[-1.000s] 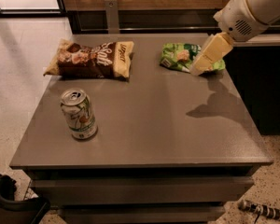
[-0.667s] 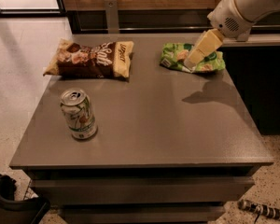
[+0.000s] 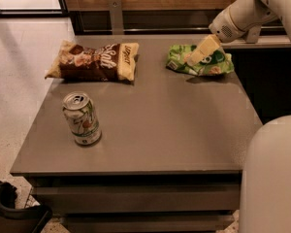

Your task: Pick green rice chip bag

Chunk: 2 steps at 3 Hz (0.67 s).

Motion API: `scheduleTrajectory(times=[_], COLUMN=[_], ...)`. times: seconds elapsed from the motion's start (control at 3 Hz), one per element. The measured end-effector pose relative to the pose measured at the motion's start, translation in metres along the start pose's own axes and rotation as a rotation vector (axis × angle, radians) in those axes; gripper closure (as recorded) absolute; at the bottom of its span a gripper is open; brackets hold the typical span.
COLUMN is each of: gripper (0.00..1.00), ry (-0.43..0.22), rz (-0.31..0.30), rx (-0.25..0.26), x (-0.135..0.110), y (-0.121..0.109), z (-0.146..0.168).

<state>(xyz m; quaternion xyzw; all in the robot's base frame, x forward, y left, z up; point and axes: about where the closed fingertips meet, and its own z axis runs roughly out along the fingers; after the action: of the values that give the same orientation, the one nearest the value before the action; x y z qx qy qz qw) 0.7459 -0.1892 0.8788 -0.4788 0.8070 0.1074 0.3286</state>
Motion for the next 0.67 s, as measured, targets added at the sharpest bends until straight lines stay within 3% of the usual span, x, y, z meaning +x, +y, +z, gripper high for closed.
scheduleTrajectory(times=[0.67], gripper=[0.00], ry=[-0.043], rz=[0.051], rx=[-0.034], x=[0.007], y=[-0.012], z=[0.033])
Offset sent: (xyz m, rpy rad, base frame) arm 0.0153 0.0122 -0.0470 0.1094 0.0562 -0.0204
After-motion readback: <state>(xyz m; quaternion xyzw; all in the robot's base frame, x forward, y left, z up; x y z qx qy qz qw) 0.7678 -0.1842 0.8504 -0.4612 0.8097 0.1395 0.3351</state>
